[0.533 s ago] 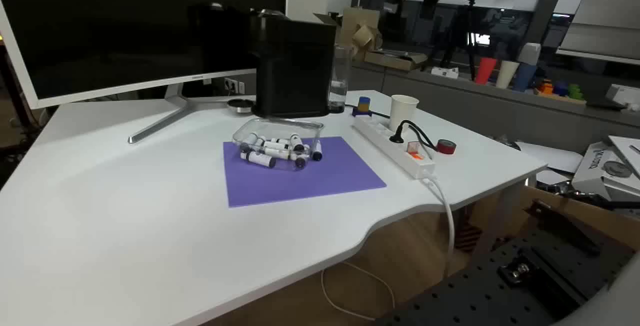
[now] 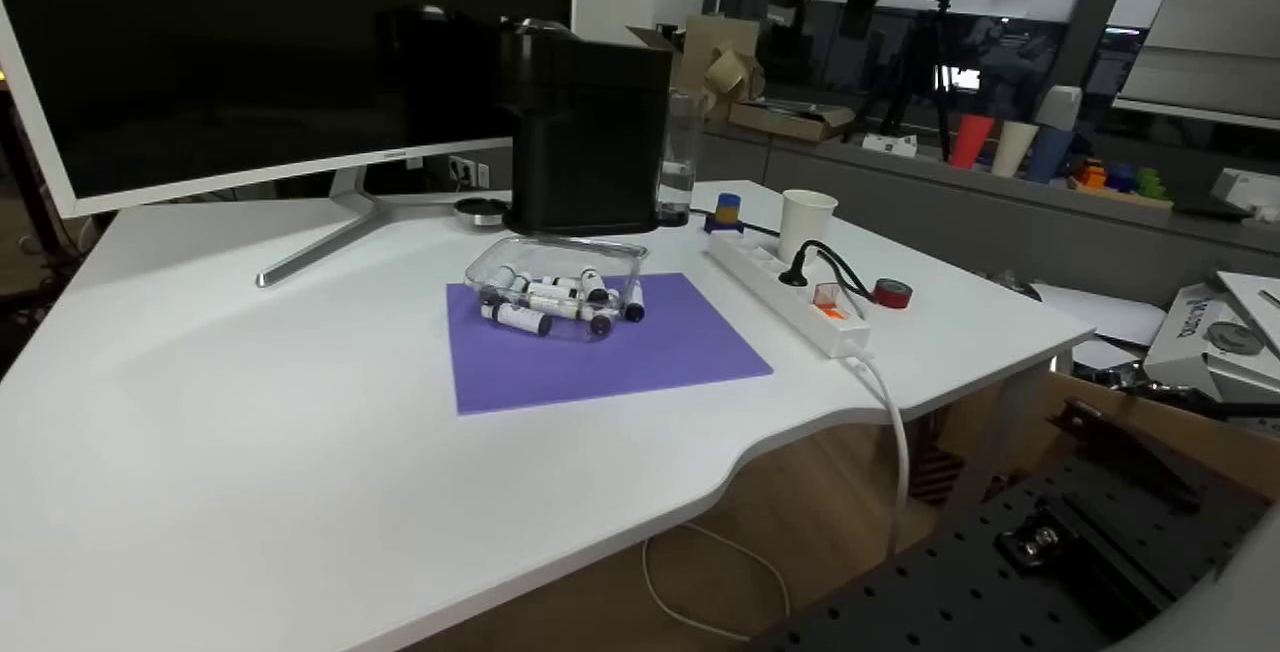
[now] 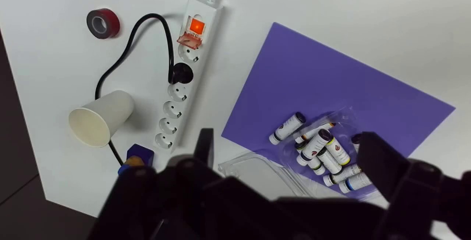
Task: Remove the white object from the plastic container.
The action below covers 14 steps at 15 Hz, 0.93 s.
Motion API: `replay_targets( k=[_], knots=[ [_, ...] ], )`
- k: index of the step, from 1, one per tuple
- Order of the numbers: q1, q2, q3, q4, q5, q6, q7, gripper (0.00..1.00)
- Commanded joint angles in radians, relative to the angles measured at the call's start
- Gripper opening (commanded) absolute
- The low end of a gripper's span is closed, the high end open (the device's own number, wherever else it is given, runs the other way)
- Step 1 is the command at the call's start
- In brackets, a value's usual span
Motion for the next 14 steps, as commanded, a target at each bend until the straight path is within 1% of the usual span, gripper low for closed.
replay_targets(
  k=[1,3,6,8,10,13,14],
  knots=[
    [0.001,0.000,0.000,0.001,0.000,-0.002,0.000,1.00],
    [0.001,0.000,0.000,0.001,0.000,-0.002,0.000,1.00],
    [-0.063,0.019,0.071,0.003,-0.102,0.047,0.094,1.00],
    [-0.125,0.069,0.114,0.025,-0.196,0.093,0.158,1.00],
    [-0.161,0.158,0.119,0.070,-0.263,0.118,0.162,1.00],
    [-0.226,0.321,0.132,0.152,-0.385,0.166,0.214,1.00],
    [-0.231,0.376,0.125,0.185,-0.419,0.172,0.231,1.00]
  ],
)
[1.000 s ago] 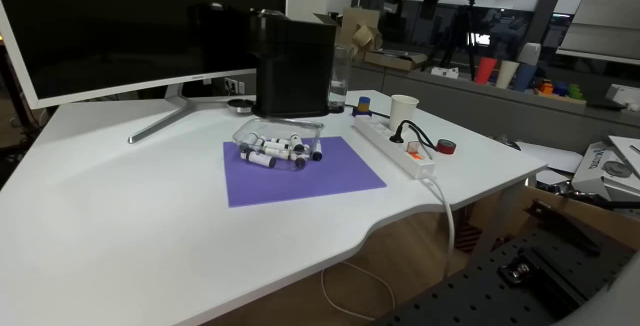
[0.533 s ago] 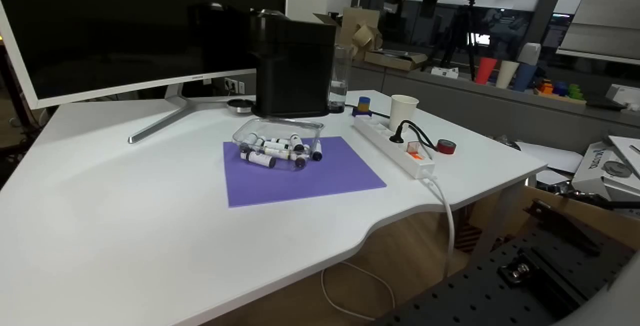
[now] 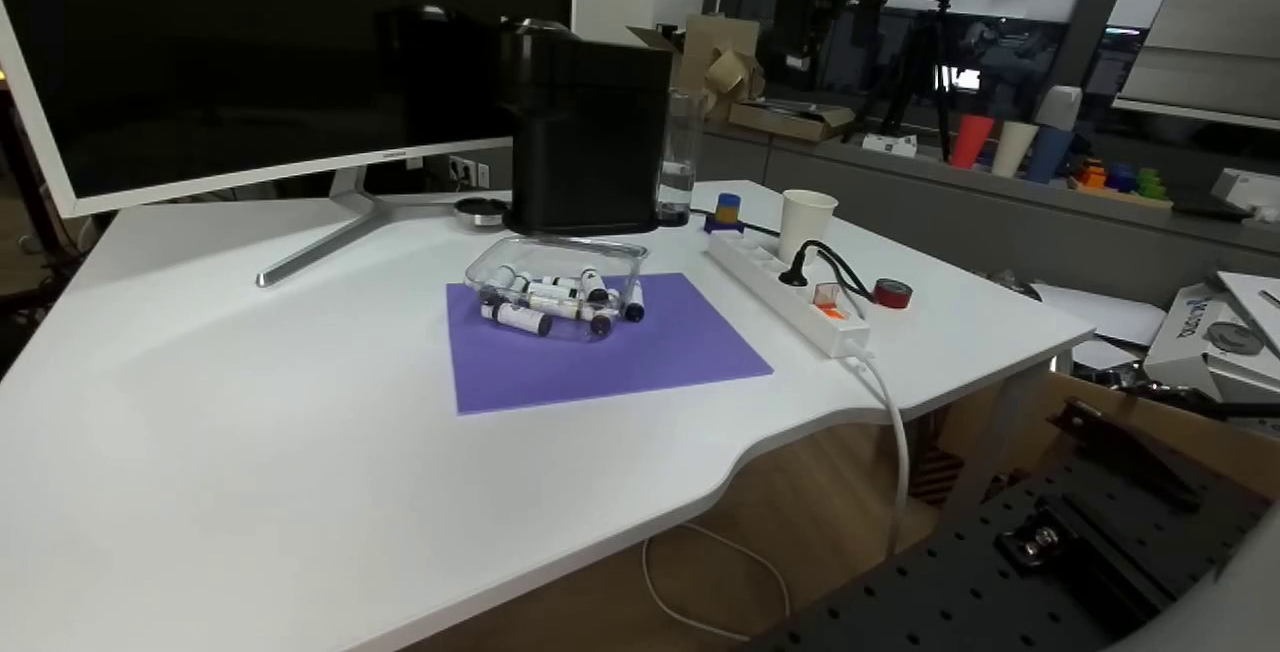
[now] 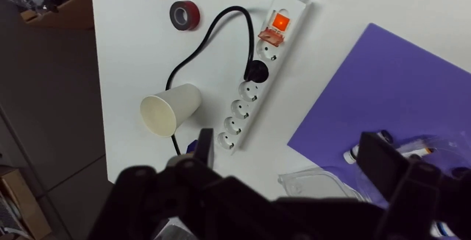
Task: Remove the white object from the plastic container.
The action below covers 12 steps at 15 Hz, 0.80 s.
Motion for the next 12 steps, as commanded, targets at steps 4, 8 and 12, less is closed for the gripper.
replay_targets(
  k=[4,8,12],
  knots=[
    [-0.005,0.430,-0.030,0.271,-0.167,0.019,0.218,1.00],
    [0.093,0.622,-0.071,0.399,-0.044,-0.009,0.345,1.00],
    [0.199,0.758,-0.091,0.489,0.175,-0.062,0.359,1.00]
  ],
)
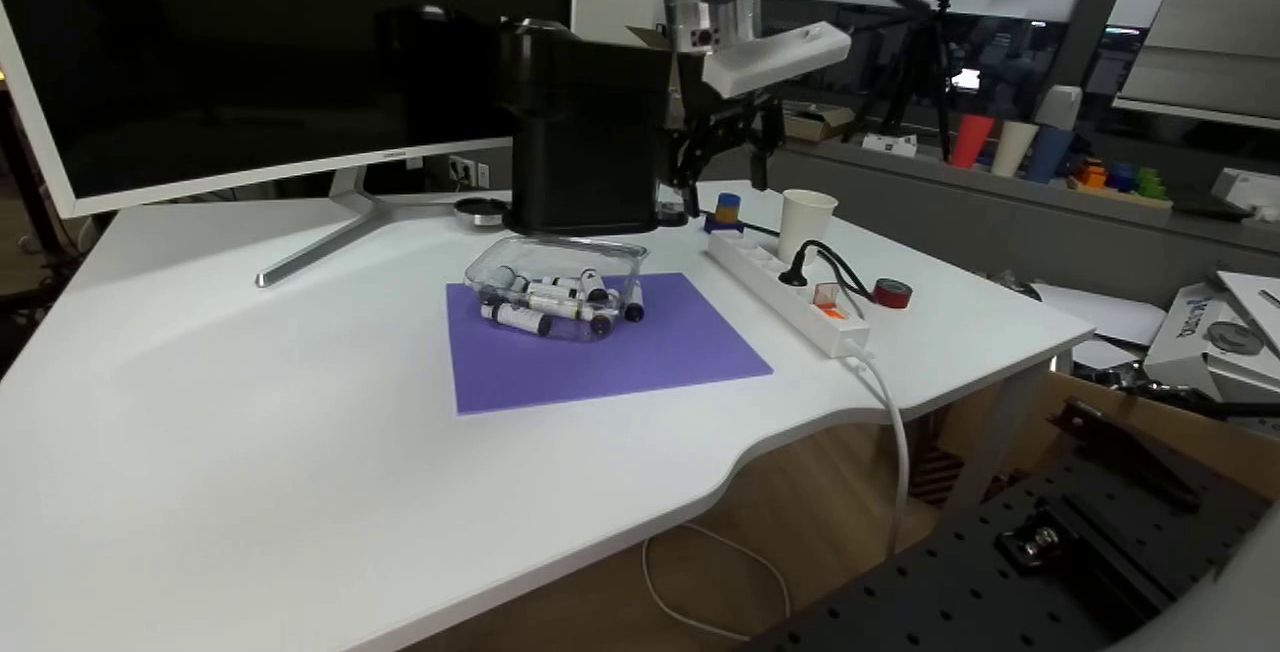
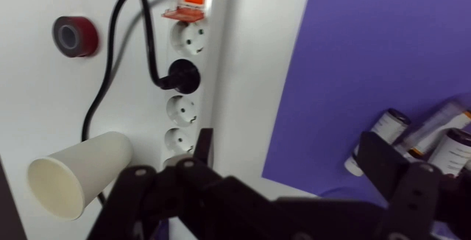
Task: Remove the white object from the plastic container.
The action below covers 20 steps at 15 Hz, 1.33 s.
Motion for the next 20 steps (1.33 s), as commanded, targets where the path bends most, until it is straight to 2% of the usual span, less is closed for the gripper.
replay_targets(
  k=[1,2,3,7,20],
  knots=[
    [0.103,0.109,-0.032,0.115,0.153,-0.108,0.070,1.00],
    [0.118,0.112,-0.034,0.129,0.203,-0.151,0.061,1.00],
    [0.121,0.088,-0.054,0.070,0.167,-0.071,0.009,1.00],
    [0.145,0.118,-0.052,0.109,0.213,-0.122,0.005,1.00],
    [0.184,0.307,-0.045,0.260,0.273,-0.022,-0.135,1.00]
  ],
)
